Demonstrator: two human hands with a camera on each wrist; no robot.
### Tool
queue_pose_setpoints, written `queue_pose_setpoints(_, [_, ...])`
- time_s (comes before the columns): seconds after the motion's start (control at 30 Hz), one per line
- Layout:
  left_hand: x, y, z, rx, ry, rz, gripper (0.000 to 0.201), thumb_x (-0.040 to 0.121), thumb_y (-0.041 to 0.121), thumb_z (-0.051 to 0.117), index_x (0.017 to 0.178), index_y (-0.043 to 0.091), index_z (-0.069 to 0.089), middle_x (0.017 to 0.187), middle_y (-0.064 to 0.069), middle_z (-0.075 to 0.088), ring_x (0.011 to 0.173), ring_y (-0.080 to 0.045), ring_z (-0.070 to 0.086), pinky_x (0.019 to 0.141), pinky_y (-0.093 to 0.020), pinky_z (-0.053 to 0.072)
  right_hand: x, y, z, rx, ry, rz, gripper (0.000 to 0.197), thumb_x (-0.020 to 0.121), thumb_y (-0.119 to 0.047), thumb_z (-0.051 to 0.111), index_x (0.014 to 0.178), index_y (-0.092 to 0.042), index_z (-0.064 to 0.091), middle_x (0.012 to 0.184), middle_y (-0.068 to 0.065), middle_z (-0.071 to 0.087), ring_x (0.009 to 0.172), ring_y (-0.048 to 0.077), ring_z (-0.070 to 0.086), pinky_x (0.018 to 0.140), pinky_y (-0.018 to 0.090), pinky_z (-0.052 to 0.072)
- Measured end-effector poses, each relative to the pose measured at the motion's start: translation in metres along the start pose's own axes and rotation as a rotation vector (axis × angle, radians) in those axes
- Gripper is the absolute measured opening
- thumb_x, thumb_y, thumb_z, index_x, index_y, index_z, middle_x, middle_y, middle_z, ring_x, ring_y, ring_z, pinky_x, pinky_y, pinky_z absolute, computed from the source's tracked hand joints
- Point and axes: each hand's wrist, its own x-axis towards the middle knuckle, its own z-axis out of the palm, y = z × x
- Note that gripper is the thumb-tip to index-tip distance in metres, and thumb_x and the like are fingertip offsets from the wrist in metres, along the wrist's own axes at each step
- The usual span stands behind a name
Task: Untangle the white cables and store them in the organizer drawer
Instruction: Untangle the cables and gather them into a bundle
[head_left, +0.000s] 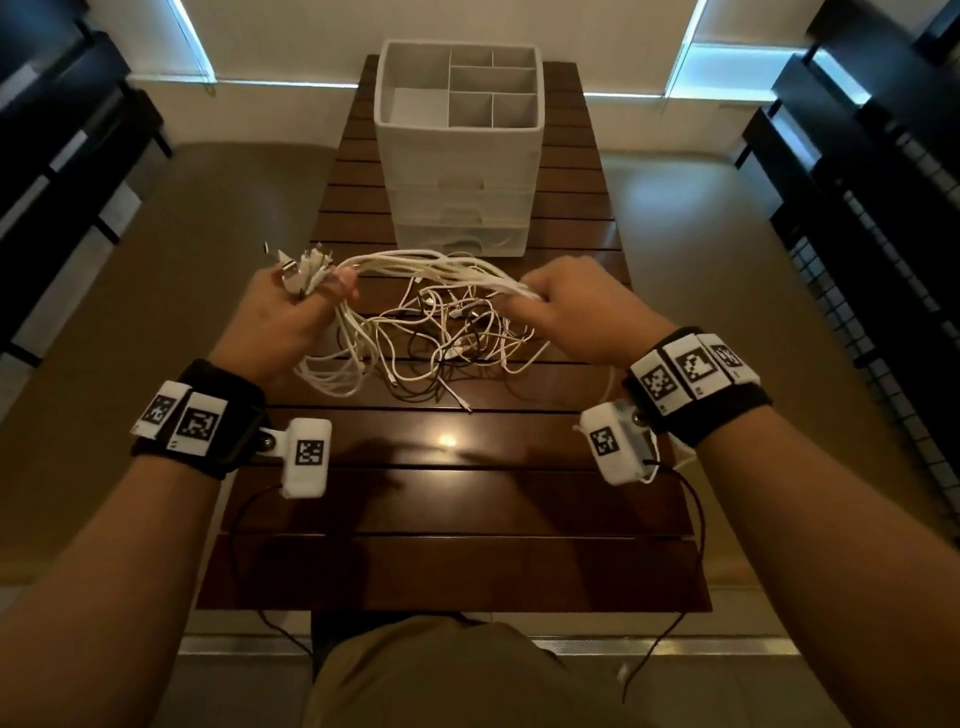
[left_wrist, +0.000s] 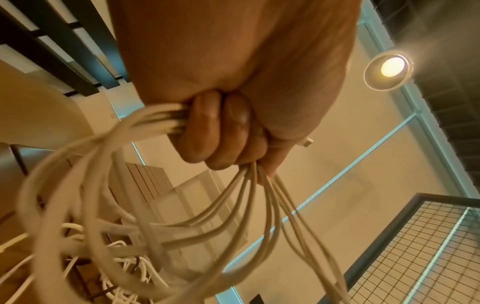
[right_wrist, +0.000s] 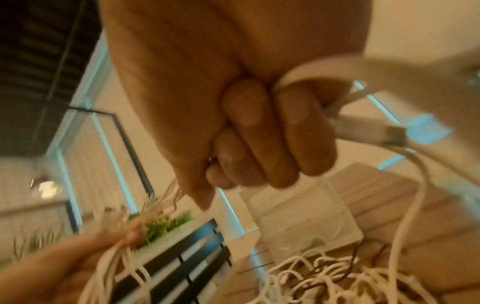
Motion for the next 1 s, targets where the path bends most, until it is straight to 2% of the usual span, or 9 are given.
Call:
queue_pose_setpoints(0.1, [0.004, -0.001, 0.005, 0.033, -0.009, 0.011, 0.028, 0.102, 0.041, 0.063, 0.079, 0.031, 0.077, 0.067, -0.006, 0.064, 0.061, -0.012, 0.054, 0.06, -0.027, 0.041, 0.001, 0.002, 0.002, -0.292, -0.167, 0.095, 0.045, 0.103, -0.055, 0.052, 0.07, -0.025, 0.057, 0.068, -0.001, 0.056, 0.065, 0.02, 0.056, 0.061, 0.032, 0.042])
queue_pose_setpoints(0.27, [0.007, -0.009, -0.005, -0.065, 0.104, -0.057, 0.027, 0.103, 0.035, 0.064, 0.087, 0.016, 0.075, 0.061, 0.011, 0.065, 0.057, -0.004, 0.059, 0.06, -0.02, 0.047, 0.001, 0.02, -0.001, -0.538, -0.039, 0.173, 0.037, 0.098, -0.056, 0.055, 0.098, -0.021, 0.068, 0.079, 0.0, 0.052, 0.078, 0.026, 0.059, 0.07, 0.037, 0.049])
queue_pose_setpoints(0.33, [0.005, -0.011, -0.007, -0.069, 0.101, -0.065, 0.028, 0.105, 0.031, 0.063, 0.09, 0.01, 0.074, 0.06, 0.011, 0.064, 0.055, -0.004, 0.058, 0.057, -0.017, 0.046, 0.0, 0.025, -0.007, -0.532, -0.055, 0.229, 0.039, 0.099, -0.055, 0.056, 0.101, -0.018, 0.069, 0.078, 0.0, 0.051, 0.078, 0.026, 0.059, 0.069, 0.037, 0.049])
queue_pose_setpoints(0.47, [0.003, -0.017, -0.003, -0.042, 0.069, -0.057, 0.031, 0.096, 0.048, 0.065, 0.084, 0.023, 0.077, 0.076, -0.013, 0.071, 0.073, -0.026, 0.065, 0.074, -0.038, 0.051, 0.0, 0.024, -0.012, -0.486, 0.029, 0.251, 0.038, 0.101, -0.054, 0.056, 0.098, -0.02, 0.071, 0.078, 0.001, 0.053, 0.076, 0.026, 0.059, 0.068, 0.036, 0.047])
queue_pose_setpoints(0.57, [0.001, -0.021, 0.005, -0.022, 0.084, -0.081, 0.028, 0.102, 0.038, 0.064, 0.078, 0.03, 0.078, 0.063, 0.006, 0.067, 0.057, -0.008, 0.056, 0.058, -0.024, 0.046, -0.003, 0.023, -0.009, -0.4, 0.094, 0.22, 0.038, 0.105, -0.054, 0.049, 0.08, -0.028, 0.061, 0.076, 0.002, 0.054, 0.073, 0.027, 0.056, 0.067, 0.037, 0.047])
queue_pose_setpoints(0.63, [-0.001, -0.022, 0.008, -0.02, 0.095, -0.099, 0.031, 0.104, 0.031, 0.064, 0.076, 0.028, 0.078, 0.062, 0.01, 0.067, 0.055, -0.002, 0.056, 0.054, -0.017, 0.044, -0.008, 0.026, -0.011, -0.392, 0.085, 0.207, 0.033, 0.106, -0.048, 0.049, 0.08, -0.029, 0.056, 0.073, -0.001, 0.049, 0.072, 0.026, 0.053, 0.068, 0.038, 0.044])
queue_pose_setpoints(0.77, [-0.002, -0.021, 0.019, -0.045, 0.053, -0.13, 0.031, 0.105, 0.029, 0.063, 0.077, 0.022, 0.076, 0.063, 0.009, 0.067, 0.053, 0.0, 0.054, 0.053, -0.016, 0.042, -0.014, 0.043, -0.007, -0.454, 0.152, 0.192, 0.026, 0.105, -0.039, 0.051, 0.087, -0.024, 0.059, 0.078, 0.002, 0.055, 0.075, 0.027, 0.052, 0.069, 0.037, 0.042])
queue_pose_setpoints(0.9, [-0.002, -0.015, 0.034, -0.004, -0.019, -0.113, 0.027, 0.105, 0.028, 0.062, 0.085, 0.015, 0.075, 0.059, 0.011, 0.065, 0.055, 0.001, 0.057, 0.054, -0.015, 0.046, -0.02, 0.06, 0.012, -0.558, -0.039, 0.317, 0.033, 0.105, -0.043, 0.054, 0.104, -0.014, 0.069, 0.088, 0.008, 0.06, 0.086, 0.035, 0.065, 0.072, 0.038, 0.045])
queue_pose_setpoints(1.0, [-0.003, -0.016, 0.038, 0.013, -0.041, -0.109, 0.029, 0.105, 0.029, 0.062, 0.085, 0.015, 0.075, 0.06, 0.009, 0.067, 0.057, 0.0, 0.058, 0.057, -0.019, 0.047, -0.016, 0.051, -0.003, -0.613, 0.048, 0.316, 0.031, 0.107, -0.035, 0.051, 0.097, -0.01, 0.067, 0.072, 0.004, 0.05, 0.069, 0.028, 0.057, 0.068, 0.037, 0.045])
